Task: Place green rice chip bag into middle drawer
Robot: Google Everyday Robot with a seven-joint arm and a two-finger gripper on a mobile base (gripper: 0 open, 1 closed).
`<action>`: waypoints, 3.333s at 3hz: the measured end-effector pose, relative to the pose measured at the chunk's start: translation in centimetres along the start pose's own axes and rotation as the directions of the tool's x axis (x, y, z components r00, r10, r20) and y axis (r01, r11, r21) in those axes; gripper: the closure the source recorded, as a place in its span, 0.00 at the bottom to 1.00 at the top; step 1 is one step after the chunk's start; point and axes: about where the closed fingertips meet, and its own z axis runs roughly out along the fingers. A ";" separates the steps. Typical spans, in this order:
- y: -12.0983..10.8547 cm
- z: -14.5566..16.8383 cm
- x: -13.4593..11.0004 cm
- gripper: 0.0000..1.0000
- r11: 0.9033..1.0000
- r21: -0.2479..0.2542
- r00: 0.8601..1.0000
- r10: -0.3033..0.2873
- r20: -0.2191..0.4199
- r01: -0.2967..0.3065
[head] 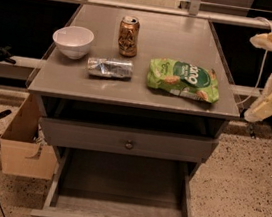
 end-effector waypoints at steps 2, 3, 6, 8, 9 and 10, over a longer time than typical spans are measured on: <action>-2.4 6.7 -4.7 0.00 0.991 -0.033 0.984 -0.136 -0.112 0.133; -4.5 9.1 -4.8 0.00 0.987 -0.041 0.963 -0.160 -0.217 0.154; -5.1 10.0 -4.0 0.00 0.982 -0.022 0.955 -0.188 -0.229 0.188; -7.8 12.4 -0.4 0.00 0.985 -0.020 0.945 -0.168 -0.279 0.169; -9.7 14.1 1.1 0.00 0.986 -0.039 0.938 -0.164 -0.304 0.160; -10.7 15.4 1.7 0.00 0.987 -0.055 0.935 -0.163 -0.314 0.154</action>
Offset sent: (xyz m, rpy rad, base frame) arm 0.0720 0.0881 -0.0361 -0.3034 -0.0206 0.0923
